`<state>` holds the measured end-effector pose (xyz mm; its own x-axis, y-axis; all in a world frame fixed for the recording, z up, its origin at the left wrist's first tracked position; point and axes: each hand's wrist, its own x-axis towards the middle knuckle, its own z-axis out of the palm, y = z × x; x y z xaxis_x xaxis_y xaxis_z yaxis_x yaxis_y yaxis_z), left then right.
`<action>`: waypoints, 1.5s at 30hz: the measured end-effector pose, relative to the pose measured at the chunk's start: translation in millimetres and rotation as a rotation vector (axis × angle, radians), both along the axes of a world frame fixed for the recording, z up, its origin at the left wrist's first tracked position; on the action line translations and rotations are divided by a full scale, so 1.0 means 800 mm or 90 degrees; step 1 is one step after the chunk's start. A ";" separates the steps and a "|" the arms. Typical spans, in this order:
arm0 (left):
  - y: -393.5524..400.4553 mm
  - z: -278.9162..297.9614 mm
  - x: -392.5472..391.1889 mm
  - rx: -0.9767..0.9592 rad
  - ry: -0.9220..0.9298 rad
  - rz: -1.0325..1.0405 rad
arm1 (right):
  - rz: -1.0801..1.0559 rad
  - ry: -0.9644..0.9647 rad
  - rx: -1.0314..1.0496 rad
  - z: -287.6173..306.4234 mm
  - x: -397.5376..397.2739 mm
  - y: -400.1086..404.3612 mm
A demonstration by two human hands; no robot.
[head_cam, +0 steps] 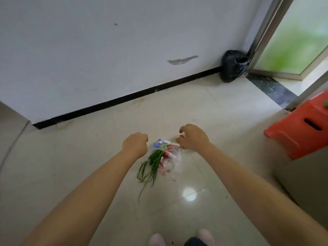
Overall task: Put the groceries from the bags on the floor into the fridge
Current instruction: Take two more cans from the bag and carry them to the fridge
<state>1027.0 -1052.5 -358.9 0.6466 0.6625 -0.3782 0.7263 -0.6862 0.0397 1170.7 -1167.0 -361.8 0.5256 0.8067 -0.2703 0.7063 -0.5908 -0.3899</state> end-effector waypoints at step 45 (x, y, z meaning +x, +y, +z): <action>0.345 -0.837 0.188 -0.218 0.019 -0.426 | -0.543 0.082 0.097 -0.818 0.048 0.284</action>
<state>1177.5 -776.2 -1028.4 0.8561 -0.0258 -0.5161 0.1626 -0.9346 0.3165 1209.2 -939.9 -1016.6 0.9390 0.1850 -0.2900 -0.0073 -0.8322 -0.5544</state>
